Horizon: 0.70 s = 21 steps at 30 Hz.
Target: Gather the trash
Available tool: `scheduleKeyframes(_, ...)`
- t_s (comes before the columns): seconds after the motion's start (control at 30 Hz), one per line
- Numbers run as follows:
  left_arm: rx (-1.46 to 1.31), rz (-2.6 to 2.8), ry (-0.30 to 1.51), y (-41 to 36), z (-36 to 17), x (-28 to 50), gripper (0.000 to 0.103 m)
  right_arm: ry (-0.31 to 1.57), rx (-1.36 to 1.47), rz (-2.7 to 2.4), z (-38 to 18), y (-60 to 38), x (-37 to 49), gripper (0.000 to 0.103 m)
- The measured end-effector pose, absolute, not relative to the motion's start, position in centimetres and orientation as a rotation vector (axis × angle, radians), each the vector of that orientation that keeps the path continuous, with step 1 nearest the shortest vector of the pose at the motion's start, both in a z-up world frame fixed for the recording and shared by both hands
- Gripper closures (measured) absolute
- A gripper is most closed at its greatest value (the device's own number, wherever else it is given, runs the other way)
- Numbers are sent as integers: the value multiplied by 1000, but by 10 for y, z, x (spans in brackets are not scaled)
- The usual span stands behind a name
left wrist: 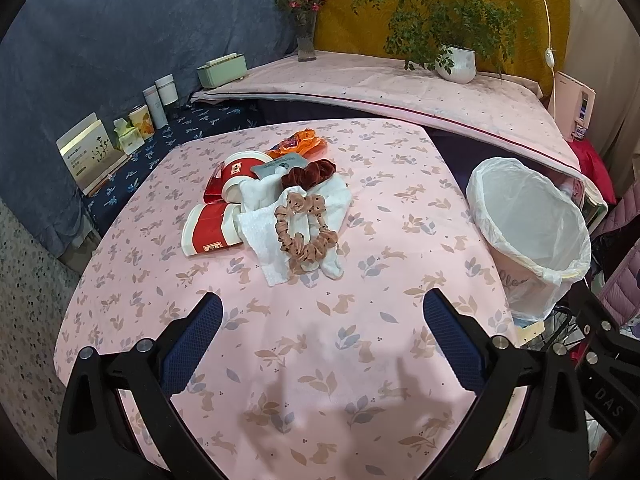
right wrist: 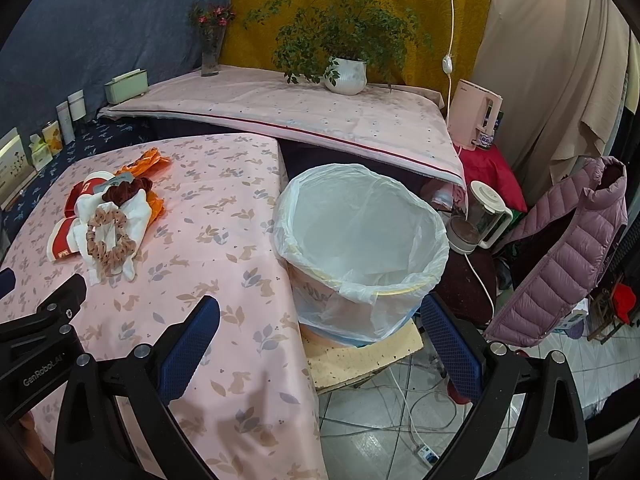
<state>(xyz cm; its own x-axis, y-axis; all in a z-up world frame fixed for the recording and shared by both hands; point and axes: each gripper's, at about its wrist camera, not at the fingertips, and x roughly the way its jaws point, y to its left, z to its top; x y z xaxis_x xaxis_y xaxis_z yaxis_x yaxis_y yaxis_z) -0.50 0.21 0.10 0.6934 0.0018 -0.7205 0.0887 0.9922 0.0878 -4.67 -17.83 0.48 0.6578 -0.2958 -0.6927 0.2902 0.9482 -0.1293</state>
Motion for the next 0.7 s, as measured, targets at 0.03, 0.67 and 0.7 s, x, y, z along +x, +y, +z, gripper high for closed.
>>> scheduleKeyframes(0.03,119,-49,804,1,1,-5,7,785,-7,-331,5,-178,-47,7)
scheduleKeyframes(0.67,117,-47,797,-1,3,-4,7,782,-5,-337,6,-183,-47,7)
scheduleKeyframes(0.7,116,-47,796,-2,3,-3,7,781,-2,-341,8,-188,-45,7)
